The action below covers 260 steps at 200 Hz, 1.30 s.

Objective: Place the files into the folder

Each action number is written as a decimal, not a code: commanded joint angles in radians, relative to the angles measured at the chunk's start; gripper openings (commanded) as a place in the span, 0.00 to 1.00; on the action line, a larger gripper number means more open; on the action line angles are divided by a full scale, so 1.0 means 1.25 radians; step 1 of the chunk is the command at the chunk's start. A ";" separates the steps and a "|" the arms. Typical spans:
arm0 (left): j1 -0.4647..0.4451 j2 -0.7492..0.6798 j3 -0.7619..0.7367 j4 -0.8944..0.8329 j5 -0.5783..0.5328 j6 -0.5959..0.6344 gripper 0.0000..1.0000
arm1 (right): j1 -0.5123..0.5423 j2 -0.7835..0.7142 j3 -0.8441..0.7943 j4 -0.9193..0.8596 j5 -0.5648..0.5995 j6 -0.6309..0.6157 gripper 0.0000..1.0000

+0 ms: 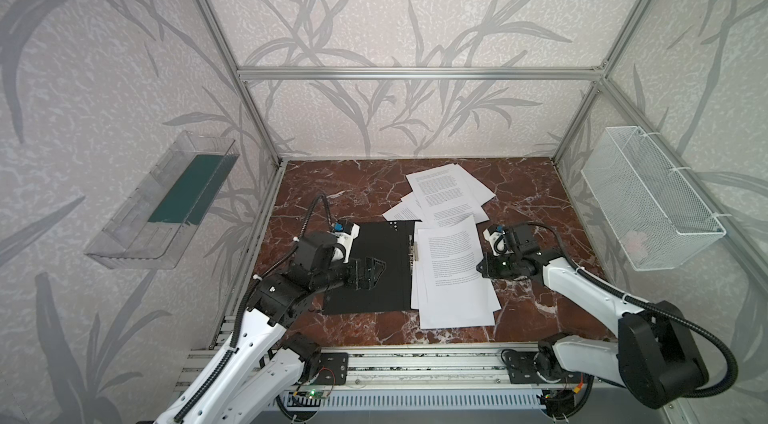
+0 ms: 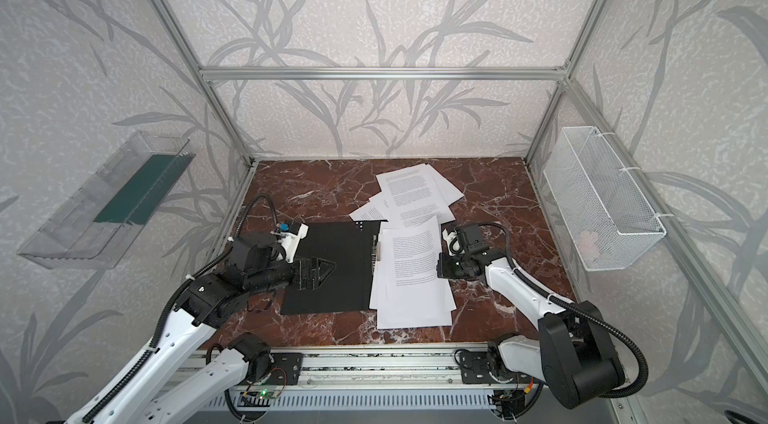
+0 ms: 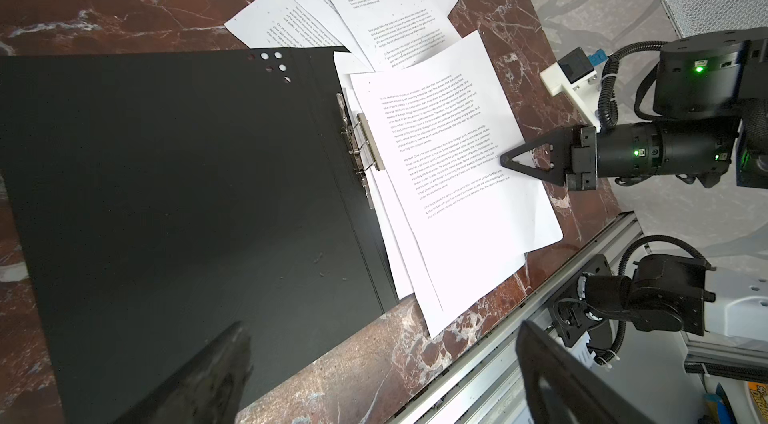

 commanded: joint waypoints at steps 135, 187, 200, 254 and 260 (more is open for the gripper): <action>0.008 0.010 -0.008 0.001 0.015 0.009 0.99 | -0.001 0.023 -0.028 0.108 -0.088 0.068 0.03; 0.009 0.013 -0.009 0.001 0.016 0.009 0.99 | 0.004 0.015 -0.033 0.123 -0.099 0.078 0.13; 0.008 0.012 -0.008 0.001 0.016 0.008 0.99 | 0.008 0.018 -0.032 0.124 -0.096 0.077 0.15; 0.010 0.010 -0.009 0.001 0.017 0.008 0.99 | 0.027 0.027 -0.021 0.131 -0.086 0.078 0.19; 0.009 0.010 -0.009 0.001 0.017 0.008 0.99 | 0.032 0.028 -0.019 0.133 -0.083 0.079 0.19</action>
